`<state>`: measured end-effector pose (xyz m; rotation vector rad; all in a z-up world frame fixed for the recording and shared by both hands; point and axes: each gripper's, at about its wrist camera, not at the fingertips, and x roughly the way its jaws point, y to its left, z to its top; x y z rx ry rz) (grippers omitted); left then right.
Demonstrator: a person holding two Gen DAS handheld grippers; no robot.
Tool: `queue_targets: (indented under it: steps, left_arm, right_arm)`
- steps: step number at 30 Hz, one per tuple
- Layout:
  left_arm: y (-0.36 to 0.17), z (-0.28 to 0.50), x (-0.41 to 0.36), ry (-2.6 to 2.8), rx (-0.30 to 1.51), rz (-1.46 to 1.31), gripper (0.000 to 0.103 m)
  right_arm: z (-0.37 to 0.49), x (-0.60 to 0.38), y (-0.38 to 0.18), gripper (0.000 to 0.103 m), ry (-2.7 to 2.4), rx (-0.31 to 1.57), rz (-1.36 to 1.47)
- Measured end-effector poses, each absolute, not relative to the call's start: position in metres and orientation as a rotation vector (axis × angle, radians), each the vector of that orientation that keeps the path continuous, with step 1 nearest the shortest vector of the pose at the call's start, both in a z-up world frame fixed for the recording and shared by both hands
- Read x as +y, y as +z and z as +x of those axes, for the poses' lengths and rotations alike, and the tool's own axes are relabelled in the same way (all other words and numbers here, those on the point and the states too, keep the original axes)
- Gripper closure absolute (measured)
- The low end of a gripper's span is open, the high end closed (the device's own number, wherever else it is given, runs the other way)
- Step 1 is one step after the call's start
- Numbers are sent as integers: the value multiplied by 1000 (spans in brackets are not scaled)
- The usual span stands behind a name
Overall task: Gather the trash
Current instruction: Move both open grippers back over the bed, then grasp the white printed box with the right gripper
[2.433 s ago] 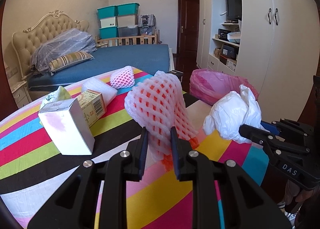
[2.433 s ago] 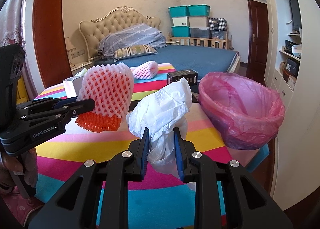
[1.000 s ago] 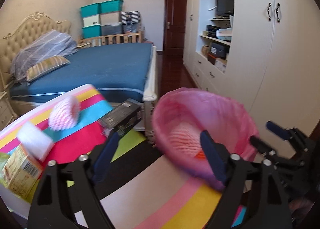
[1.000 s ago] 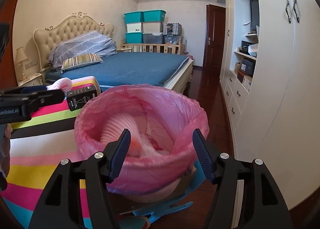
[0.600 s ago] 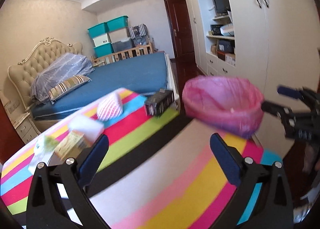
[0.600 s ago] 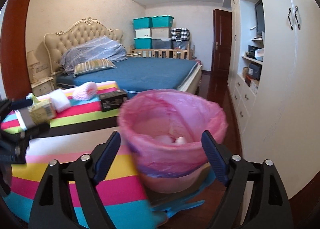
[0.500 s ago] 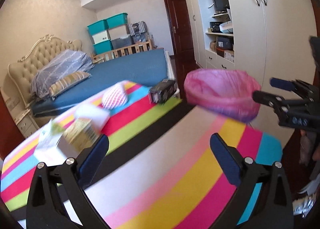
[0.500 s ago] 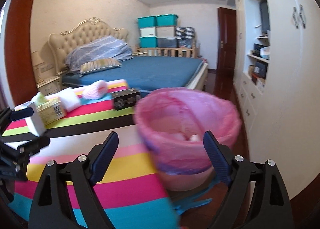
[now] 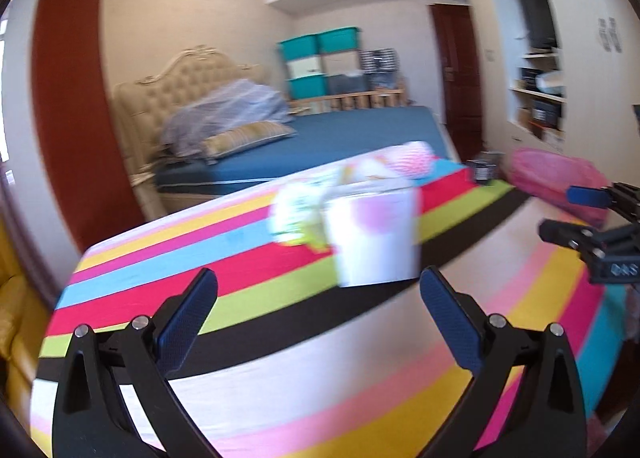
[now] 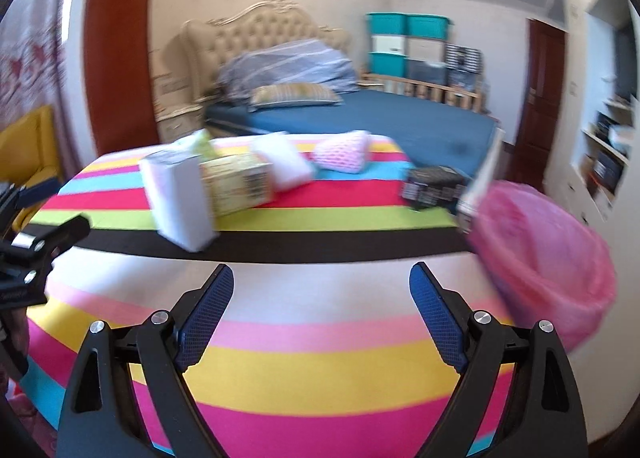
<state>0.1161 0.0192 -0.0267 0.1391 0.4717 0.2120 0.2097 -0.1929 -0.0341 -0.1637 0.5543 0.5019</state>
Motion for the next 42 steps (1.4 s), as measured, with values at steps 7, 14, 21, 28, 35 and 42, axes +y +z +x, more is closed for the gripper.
queue_targets:
  steps: [7,14,21,28,35,42]
  left_arm:
    - [-29,102,70,296,482,50,5]
    - [-27,94,84,289,463,-16,5]
    - [-24,93,84,306,442,-52,5]
    - [-23,91,84,312,434,-65,5]
    - [-23,93,81,313,447,-44,5]
    - [-25,98,76,315,471,-17,5]
  right_arm:
    - [218,-128,-41,19,611,602,-256]
    - [238,-83,-41,19,669,641,-322]
    - [250,-46,-47,28,740,646,-375]
    - [236,-43,-45,58,745,628,-396]
    - [220,-95,-43,61,586,643,-294]
    - [228,-149,-40,61,407,627,-185]
